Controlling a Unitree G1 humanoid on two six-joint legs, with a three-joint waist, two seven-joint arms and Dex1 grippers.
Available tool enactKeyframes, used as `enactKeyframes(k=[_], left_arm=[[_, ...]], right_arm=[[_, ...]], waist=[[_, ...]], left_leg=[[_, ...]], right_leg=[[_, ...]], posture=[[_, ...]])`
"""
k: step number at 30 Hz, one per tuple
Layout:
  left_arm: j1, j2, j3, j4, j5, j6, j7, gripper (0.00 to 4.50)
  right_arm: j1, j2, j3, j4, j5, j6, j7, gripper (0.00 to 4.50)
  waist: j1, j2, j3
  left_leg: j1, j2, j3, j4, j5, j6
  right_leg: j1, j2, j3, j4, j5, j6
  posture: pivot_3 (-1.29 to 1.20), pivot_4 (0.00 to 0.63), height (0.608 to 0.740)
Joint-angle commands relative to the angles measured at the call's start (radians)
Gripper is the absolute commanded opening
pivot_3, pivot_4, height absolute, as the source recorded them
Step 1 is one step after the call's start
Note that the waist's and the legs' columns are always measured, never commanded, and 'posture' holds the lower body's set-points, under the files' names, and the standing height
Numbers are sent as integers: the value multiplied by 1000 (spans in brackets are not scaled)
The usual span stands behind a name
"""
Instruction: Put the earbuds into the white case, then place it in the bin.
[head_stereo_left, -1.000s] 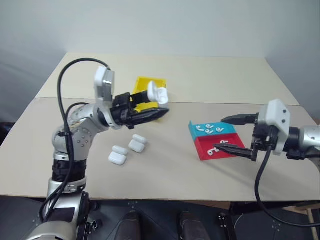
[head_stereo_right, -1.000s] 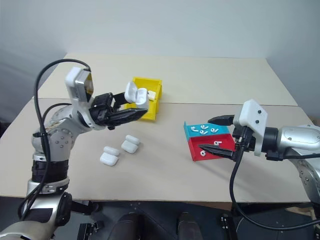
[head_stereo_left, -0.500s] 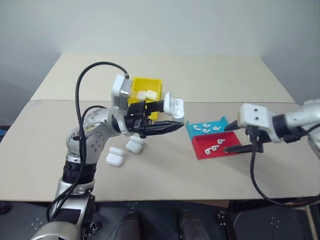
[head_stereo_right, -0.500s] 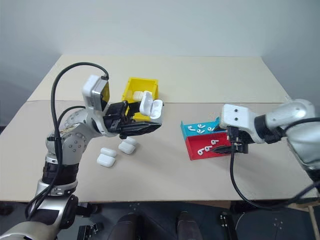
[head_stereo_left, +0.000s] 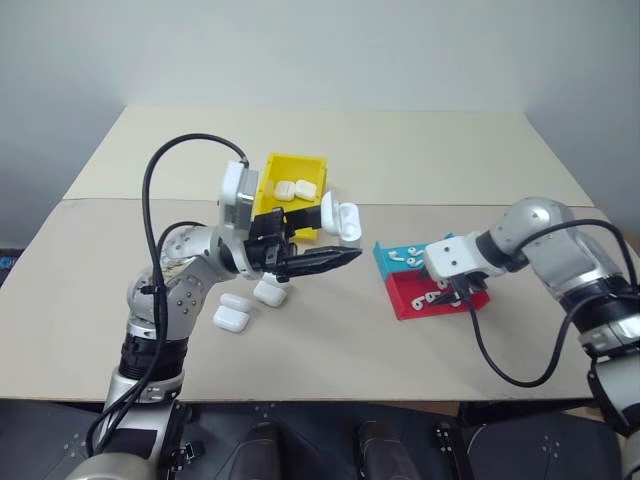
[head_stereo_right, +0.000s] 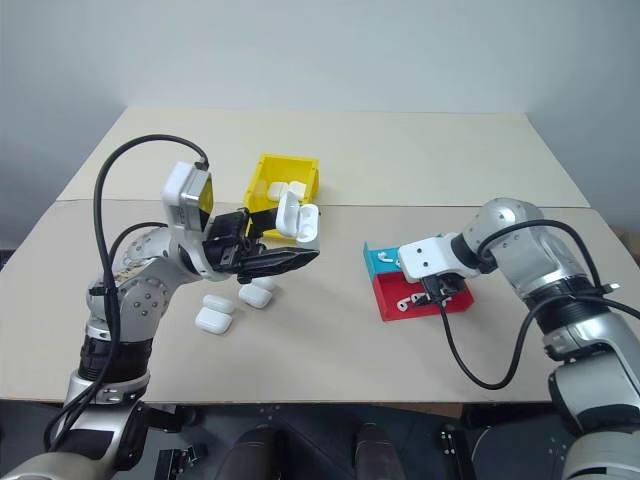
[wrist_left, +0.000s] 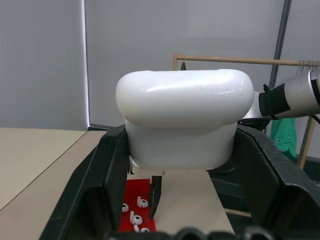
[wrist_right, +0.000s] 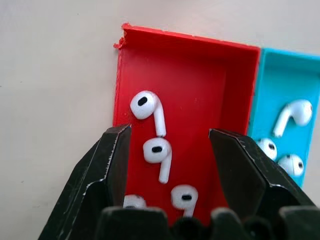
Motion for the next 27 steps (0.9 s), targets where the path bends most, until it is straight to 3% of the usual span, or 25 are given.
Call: enactKeyframes(k=[1, 22, 25, 27], left_arm=[[11, 4, 17, -59, -16, -19, 21, 2789], [37, 33, 24, -134, -61, 10, 99, 2789], [38, 40, 25, -139, -66, 16, 106, 2789], [38, 43, 26, -141, -68, 19, 108, 2789]], right_arm=[[-40, 9, -6, 42, -15, -78, 58, 2966], [-37, 81, -6, 103, -64, -146, 61, 2966], [-33, 83, -4, 106, -63, -153, 66, 2400], [-29, 82, -2, 108, -65, -158, 69, 1713]], waist=[[1, 0, 0], [-1, 0, 0], [0, 0, 0], [0, 0, 0]], left_leg=[[0, 0, 0, 0, 0, 0], [1, 0, 0, 0, 0, 0], [1, 0, 0, 0, 0, 0], [1, 0, 0, 0, 0, 0]], right_leg=[[0, 0, 0, 0, 0, 0], [0, 0, 0, 0, 0, 0], [0, 0, 0, 0, 0, 0], [0, 0, 0, 0, 0, 0]], posture=[[0, 150, 740], [0, 150, 740], [0, 150, 740], [0, 150, 740]])
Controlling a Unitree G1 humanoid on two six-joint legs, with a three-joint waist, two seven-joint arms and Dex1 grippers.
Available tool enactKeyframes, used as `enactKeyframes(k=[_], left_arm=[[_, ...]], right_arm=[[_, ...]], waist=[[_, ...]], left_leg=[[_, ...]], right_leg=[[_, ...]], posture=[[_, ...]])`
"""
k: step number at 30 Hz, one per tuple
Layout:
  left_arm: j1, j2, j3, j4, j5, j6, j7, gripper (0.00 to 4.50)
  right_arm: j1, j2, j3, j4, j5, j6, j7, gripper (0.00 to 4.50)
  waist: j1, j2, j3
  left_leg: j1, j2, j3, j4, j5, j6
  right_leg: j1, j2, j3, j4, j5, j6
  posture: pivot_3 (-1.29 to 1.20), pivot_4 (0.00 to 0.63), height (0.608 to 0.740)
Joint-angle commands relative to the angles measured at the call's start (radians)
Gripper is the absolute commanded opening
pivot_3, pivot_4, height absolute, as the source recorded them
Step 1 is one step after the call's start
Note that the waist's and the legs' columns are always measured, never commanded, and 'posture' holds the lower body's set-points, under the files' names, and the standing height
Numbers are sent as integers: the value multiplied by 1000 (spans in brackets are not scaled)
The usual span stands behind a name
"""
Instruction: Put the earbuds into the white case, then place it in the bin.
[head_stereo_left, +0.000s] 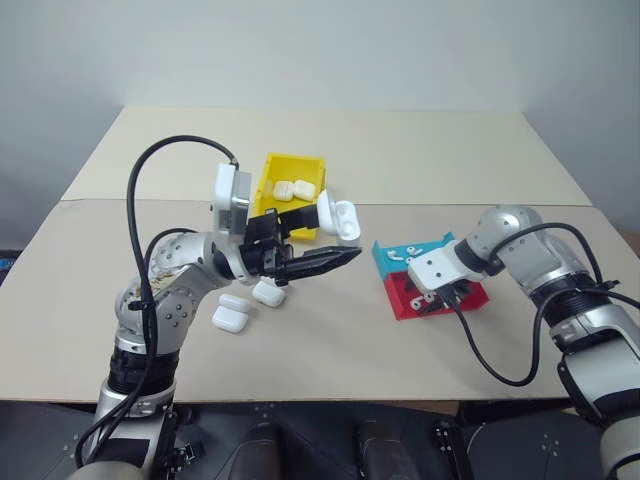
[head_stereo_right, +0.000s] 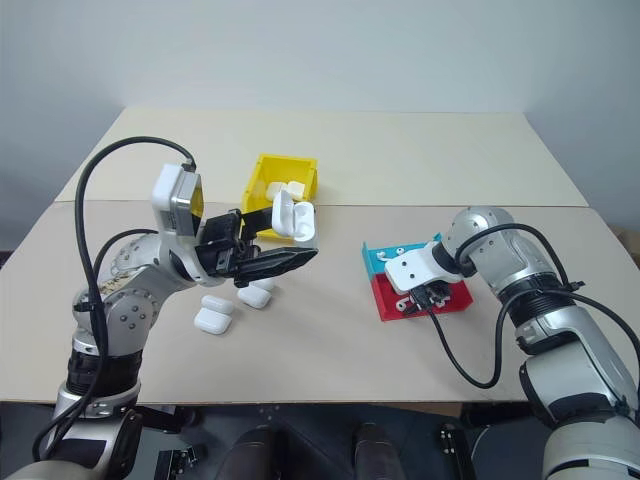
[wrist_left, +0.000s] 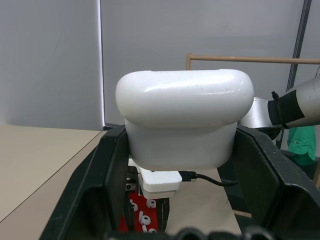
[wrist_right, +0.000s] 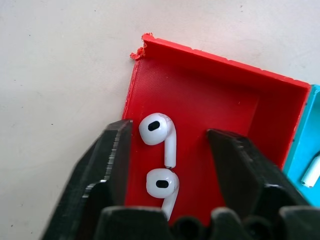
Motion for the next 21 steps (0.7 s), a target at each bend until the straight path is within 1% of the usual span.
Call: enactKeyframes(k=[1, 2, 3, 4, 9, 12, 17, 19, 21], left_arm=[[-4, 9, 18, -42, -30, 0, 8, 2789], [-3, 11, 19, -44, -32, 2, 9, 2789], [-3, 13, 19, -46, -35, 3, 10, 2789], [-3, 15, 19, -46, -37, 3, 11, 2789], [-4, 22, 17, -45, -47, 4, 13, 2789], [-3, 25, 15, -40, -51, 2, 6, 2789], [-15, 22, 9, -13, -53, -7, -28, 2789], [-28, 15, 1, 10, -43, -14, -40, 2789], [-39, 7, -8, 36, -28, -26, -55, 2789]], right_arm=[[-7, -6, -5, -3, -2, -34, 43, 1380], [-5, -8, -5, -5, -4, -35, 42, 895], [-3, -8, -5, -5, -6, -36, 40, 728], [-1, -9, -5, -6, -7, -35, 38, 660], [21, -18, -37, -44, 17, 18, 19, 660], [46, -44, -106, -136, 82, 132, 13, 660], [149, -115, -317, -464, 347, 531, 0, 660], [226, -138, -439, -606, 497, 685, -37, 660], [300, -126, -568, -712, 625, 800, -112, 660]], waist=[[0, 0, 0], [0, 0, 0], [0, 0, 0], [0, 0, 0], [0, 0, 0], [0, 0, 0], [5, 1, 1], [10, 1, 1], [16, 1, 1]], left_leg=[[0, 0, 0, 0, 0, 0], [0, 0, 0, 0, 0, 0], [0, 0, 0, 0, 0, 0], [0, 0, 0, 0, 0, 0], [0, 0, 0, 0, 0, 0], [0, 0, 0, 0, 0, 0], [-1, 0, 0, 0, 0, 0], [0, 0, -1, 0, 0, 0], [0, 0, -1, 0, 0, 0]], right_leg=[[0, 0, 0, 0, 0, 0], [0, 0, 0, 0, 0, 0], [0, 0, 0, 0, 0, 0], [0, 0, 0, 0, 0, 0], [0, 0, 0, 0, 0, 0], [0, 0, 0, 0, 0, 0], [0, 0, 0, 0, 0, 0], [0, 0, -1, 0, 0, 0], [1, 0, -1, -1, 0, 0]], posture=[[0, 150, 740], [0, 150, 740], [0, 150, 740], [0, 150, 740], [0, 150, 740], [0, 150, 740], [0, 150, 740], [0, 150, 740], [0, 150, 740]])
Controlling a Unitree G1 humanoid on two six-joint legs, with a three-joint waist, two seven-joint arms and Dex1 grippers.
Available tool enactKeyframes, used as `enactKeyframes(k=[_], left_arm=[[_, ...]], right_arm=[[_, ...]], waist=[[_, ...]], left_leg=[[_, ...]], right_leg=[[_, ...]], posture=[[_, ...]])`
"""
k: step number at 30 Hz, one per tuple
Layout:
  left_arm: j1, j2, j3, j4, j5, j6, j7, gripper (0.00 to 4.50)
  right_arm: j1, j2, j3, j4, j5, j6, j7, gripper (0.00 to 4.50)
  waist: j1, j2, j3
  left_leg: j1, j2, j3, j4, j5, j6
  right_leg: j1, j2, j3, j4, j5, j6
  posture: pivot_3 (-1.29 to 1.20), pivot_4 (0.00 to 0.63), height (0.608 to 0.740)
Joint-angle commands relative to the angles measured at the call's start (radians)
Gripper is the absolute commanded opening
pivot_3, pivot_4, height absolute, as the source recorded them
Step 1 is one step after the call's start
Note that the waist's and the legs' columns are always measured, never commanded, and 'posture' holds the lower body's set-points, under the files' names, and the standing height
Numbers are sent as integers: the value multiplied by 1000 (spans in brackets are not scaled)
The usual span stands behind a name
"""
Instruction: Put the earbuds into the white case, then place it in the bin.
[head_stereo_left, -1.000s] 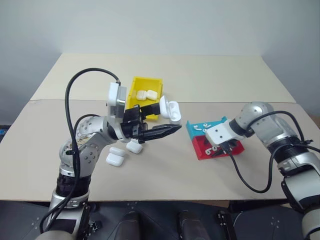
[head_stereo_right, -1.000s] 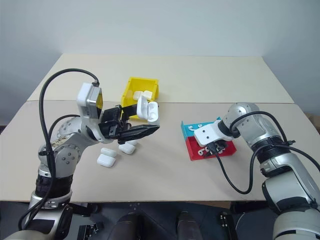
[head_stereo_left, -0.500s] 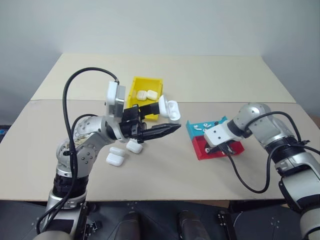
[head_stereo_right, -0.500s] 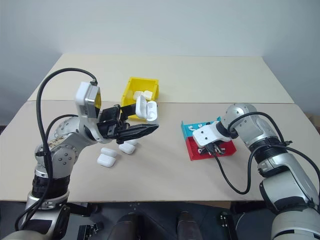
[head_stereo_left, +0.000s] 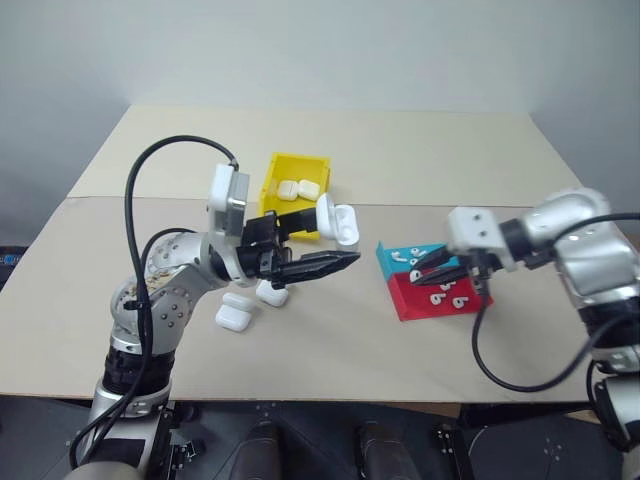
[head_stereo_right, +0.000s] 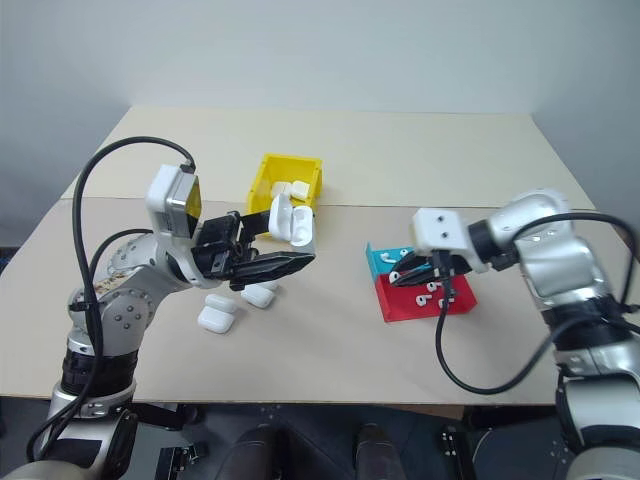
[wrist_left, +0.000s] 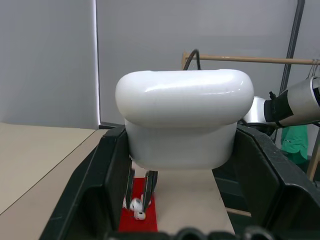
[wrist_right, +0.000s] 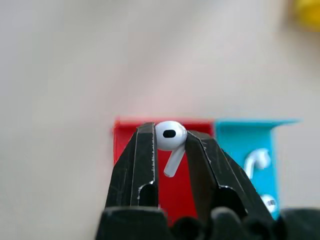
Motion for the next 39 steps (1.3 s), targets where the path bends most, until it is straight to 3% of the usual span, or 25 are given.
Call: enactKeyframes(k=[1, 4, 7, 15, 22, 38, 39], left_arm=[[-37, -10, -8, 30, 11, -33, -32, 2789], [-60, -11, -25, 80, 44, -64, -74, 2789], [-94, -18, -43, 130, 71, -88, -115, 2789], [-150, -60, -77, 187, 93, -98, -170, 2789], [-163, -63, -72, 203, 98, -94, -183, 2789], [-150, -54, -60, 177, 100, -82, -164, 2789], [-151, -54, -60, 177, 101, -82, -163, 2789]], right_arm=[[96, 22, -239, -200, 257, 221, -127, 660], [135, 124, -399, -326, 431, 364, -357, 660], [102, 236, -473, -432, 604, 465, -588, 660], [37, 349, -394, -578, 753, 523, -886, 660], [60, 349, -312, -594, 724, 490, -927, 660], [117, 254, -234, -572, 623, 420, -817, 660], [119, 246, -231, -570, 624, 419, -802, 1009]], waist=[[3, 0, 0], [0, 0, 0], [-6, 0, 0], [-13, 0, 0], [-14, 0, 0], [-13, 0, 0], [-13, 0, 0]], left_leg=[[0, 0, 0, 0, 0, 0], [1, 0, 0, 1, 0, 0], [1, 0, 0, 0, 0, 0], [-1, 0, 0, 0, 0, 0], [-1, 0, -1, 0, 0, 0], [-1, 0, -1, 0, 0, 0], [-1, 0, -1, 0, 0, 0]], right_leg=[[0, 0, 0, 0, 0, 0], [0, 0, 0, 1, 0, 0], [0, 1, 1, 2, 1, 0], [-1, 1, 1, 1, 1, 0], [-1, 1, 1, 0, 1, 0], [-1, 1, 0, 0, 0, 0], [-1, 1, 0, 0, 0, 0]], posture=[[0, 150, 740], [0, 150, 740], [0, 150, 740], [0, 150, 740], [0, 150, 740], [0, 150, 740], [0, 150, 740]])
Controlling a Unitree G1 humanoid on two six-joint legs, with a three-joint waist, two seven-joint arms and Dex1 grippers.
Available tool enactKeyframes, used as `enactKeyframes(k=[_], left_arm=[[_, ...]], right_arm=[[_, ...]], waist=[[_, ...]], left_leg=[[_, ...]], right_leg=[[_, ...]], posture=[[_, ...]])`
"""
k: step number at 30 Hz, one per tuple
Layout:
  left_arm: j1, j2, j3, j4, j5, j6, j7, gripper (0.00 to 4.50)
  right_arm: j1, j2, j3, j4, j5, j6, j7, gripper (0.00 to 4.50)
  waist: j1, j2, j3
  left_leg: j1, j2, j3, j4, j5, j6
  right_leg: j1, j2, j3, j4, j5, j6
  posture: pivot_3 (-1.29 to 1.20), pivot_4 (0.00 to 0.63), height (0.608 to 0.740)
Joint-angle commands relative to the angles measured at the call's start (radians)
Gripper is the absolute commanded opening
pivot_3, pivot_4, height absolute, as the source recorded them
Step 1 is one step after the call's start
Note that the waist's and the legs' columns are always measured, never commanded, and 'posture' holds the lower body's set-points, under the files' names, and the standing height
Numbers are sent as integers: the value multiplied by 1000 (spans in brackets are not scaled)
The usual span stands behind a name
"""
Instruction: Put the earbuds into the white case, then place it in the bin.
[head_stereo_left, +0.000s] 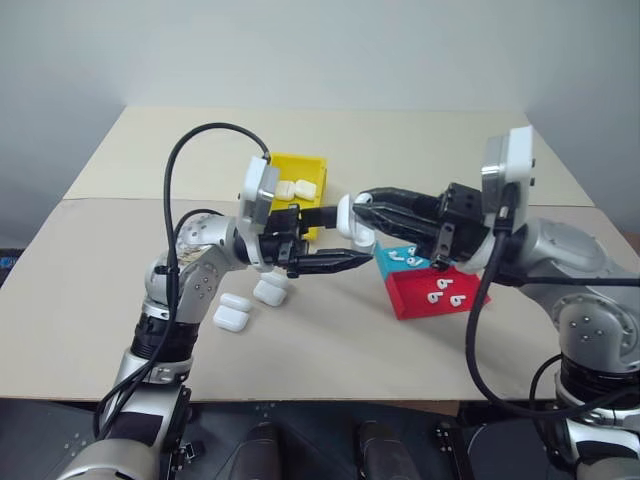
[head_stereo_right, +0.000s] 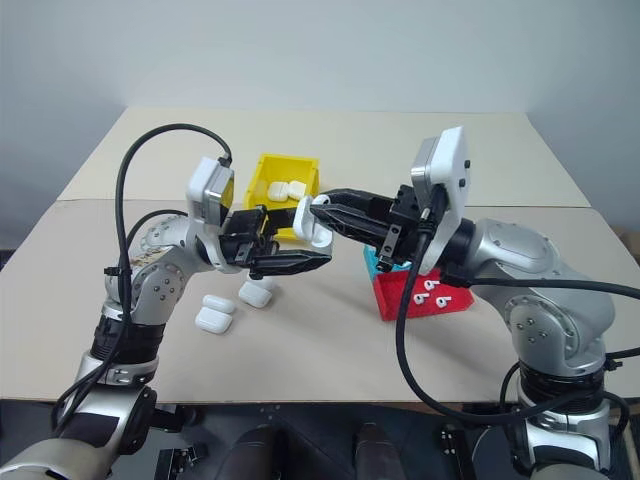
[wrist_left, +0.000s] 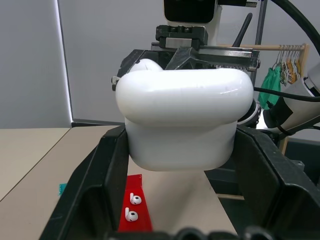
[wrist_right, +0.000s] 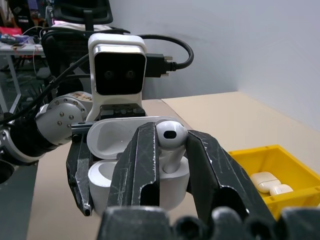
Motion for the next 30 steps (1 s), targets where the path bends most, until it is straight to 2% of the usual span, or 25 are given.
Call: enactKeyframes(k=[1, 2, 6, 12, 15, 18, 21, 24, 30], left_arm=[[-15, -1, 23, -43, -17, -4, 9, 2789], [-16, -1, 23, -42, -17, -4, 10, 2789], [-20, -1, 23, -40, -17, -5, 10, 2789], [-20, 0, 23, -34, -13, -9, 14, 2789], [-12, 18, 34, -38, -13, -8, 15, 2789], [5, 39, 50, -52, -20, -2, 14, 2789], [22, 47, 55, -65, -17, -8, 21, 2789], [39, 45, 63, -84, -16, -10, 38, 2789], [72, 46, 78, -126, -18, -13, 73, 2789]], right_arm=[[12, -34, 7, -3, -5, -18, 53, 1405], [14, -38, 10, -2, -5, -22, 63, 1591], [12, -50, 16, -5, -19, -42, 80, 2978], [-29, -78, -26, 47, -29, -51, 97, 2978], [-85, -178, -26, 164, -119, -96, 180, 2978], [-190, -293, 93, 367, -288, -208, 356, 2978], [-316, -327, 268, 593, -489, -368, 520, 2978], [-467, -272, 448, 865, -713, -558, 631, 2978], [-702, -73, 631, 1383, -968, -772, 732, 2978]], waist=[[0, 0, 0], [0, 0, 0], [0, 0, 0], [0, 0, 0], [0, 0, 0], [0, 0, 0], [-6, 0, 0], [-18, 0, 0], [-29, 1, 0]], left_leg=[[0, 0, 0, 0, 0, 0], [0, 0, 0, 0, 0, 0], [0, 0, 0, 0, 0, 0], [0, 0, 0, 0, 0, 0], [0, 0, 0, 0, 0, 0], [0, 0, 1, 0, 0, 0], [1, 0, 2, -1, 0, 0], [1, 1, 3, -1, 0, 1], [0, 1, 3, -1, 0, 0]], right_leg=[[0, 0, 0, 0, 0, 0], [0, 0, 0, 0, 0, 0], [0, 0, 0, 0, 0, 0], [0, 0, 0, 0, 0, 0], [0, 0, 0, 0, 0, 0], [0, 0, 0, -1, 0, 0], [0, 0, 0, -1, 0, 0], [-1, 0, 1, -1, 0, 0], [-2, 0, 1, -1, 0, 0]], posture=[[0, 150, 740], [0, 150, 740], [0, 150, 740], [0, 150, 740], [0, 150, 740], [0, 150, 740], [0, 150, 740], [0, 150, 740], [0, 150, 740]])
